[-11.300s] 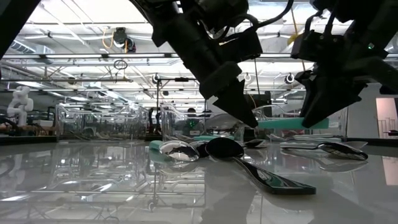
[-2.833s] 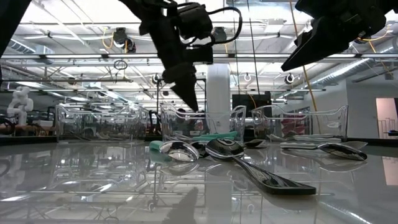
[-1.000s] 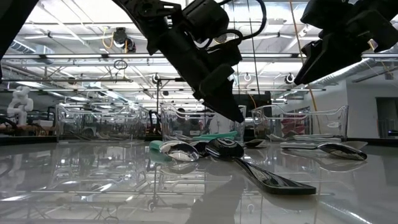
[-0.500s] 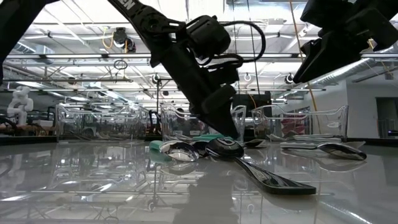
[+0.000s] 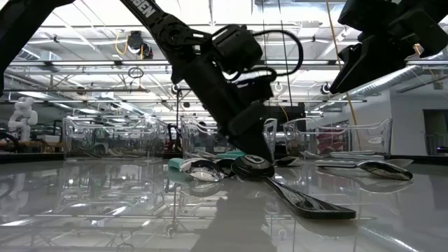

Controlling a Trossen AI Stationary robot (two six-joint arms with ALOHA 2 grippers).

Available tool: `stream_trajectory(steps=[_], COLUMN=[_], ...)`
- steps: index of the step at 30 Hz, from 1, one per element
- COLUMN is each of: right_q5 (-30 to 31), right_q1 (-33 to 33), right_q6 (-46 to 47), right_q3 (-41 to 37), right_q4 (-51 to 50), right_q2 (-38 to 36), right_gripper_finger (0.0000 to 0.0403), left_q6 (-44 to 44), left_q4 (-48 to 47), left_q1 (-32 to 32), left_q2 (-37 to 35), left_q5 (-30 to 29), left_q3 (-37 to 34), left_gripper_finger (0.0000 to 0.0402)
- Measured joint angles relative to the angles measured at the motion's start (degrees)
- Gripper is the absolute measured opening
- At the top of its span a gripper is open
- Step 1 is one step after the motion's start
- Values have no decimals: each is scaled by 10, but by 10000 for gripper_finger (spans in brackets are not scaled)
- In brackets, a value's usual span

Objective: Sort silverware by color (type)
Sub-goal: Put the black spoon into the left transparent bin

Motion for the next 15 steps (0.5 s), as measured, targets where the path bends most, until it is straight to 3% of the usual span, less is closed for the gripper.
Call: stream_trajectory(steps=[7,15], right_q5=[0,0], right_q1=[0,0], right_q6=[-2,-9], right_q3=[0,0], right_q4=[4,4], right_q2=[0,0], right_gripper_finger=[136,136], left_q6=[-12,1], left_q4=[3,-8], left_q1=[3,3], left_q2=[13,14], left_q5=[6,9], left_q3=[5,6], left_gripper_finger=[205,106])
